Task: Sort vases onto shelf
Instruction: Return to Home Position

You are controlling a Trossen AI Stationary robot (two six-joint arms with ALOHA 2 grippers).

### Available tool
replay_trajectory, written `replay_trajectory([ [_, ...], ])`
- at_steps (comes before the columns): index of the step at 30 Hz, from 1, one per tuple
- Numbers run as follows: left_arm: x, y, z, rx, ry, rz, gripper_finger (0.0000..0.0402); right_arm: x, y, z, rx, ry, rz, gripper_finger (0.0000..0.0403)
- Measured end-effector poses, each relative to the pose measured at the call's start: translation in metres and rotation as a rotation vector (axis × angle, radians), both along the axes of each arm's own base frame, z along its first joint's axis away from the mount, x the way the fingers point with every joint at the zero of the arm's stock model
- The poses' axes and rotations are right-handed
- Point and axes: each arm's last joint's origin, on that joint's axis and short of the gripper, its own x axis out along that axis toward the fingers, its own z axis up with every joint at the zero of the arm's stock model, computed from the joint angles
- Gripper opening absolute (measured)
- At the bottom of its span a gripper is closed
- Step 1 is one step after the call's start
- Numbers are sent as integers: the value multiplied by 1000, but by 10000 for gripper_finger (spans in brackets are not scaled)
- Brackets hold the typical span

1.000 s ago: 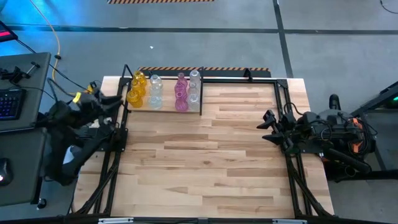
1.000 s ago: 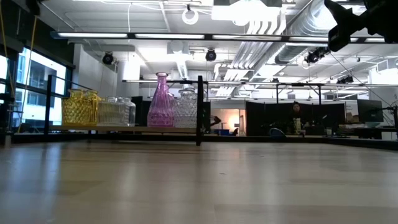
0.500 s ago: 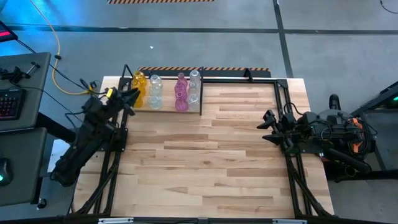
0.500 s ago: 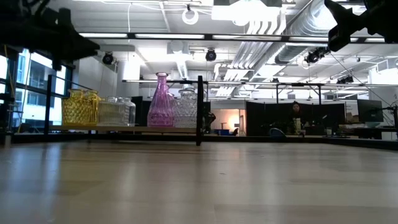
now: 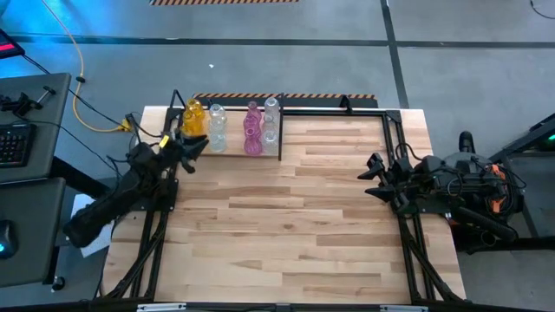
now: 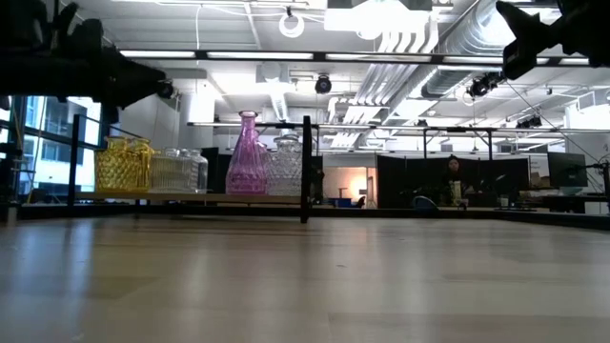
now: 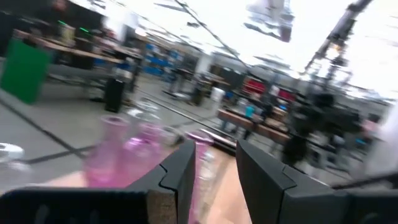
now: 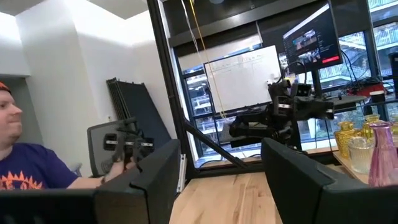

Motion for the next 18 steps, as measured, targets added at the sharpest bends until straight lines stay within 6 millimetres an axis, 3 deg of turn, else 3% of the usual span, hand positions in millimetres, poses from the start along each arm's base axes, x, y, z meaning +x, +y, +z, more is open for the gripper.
replay_trajectory([
  [8, 13, -22, -1, 12, 14, -230, 106, 1, -1, -3, -50, 20, -64, 209],
  [18, 21, -55, -1, 98, 36, -389, 106, 2, -2, -6, -67, 46, -96, 209],
])
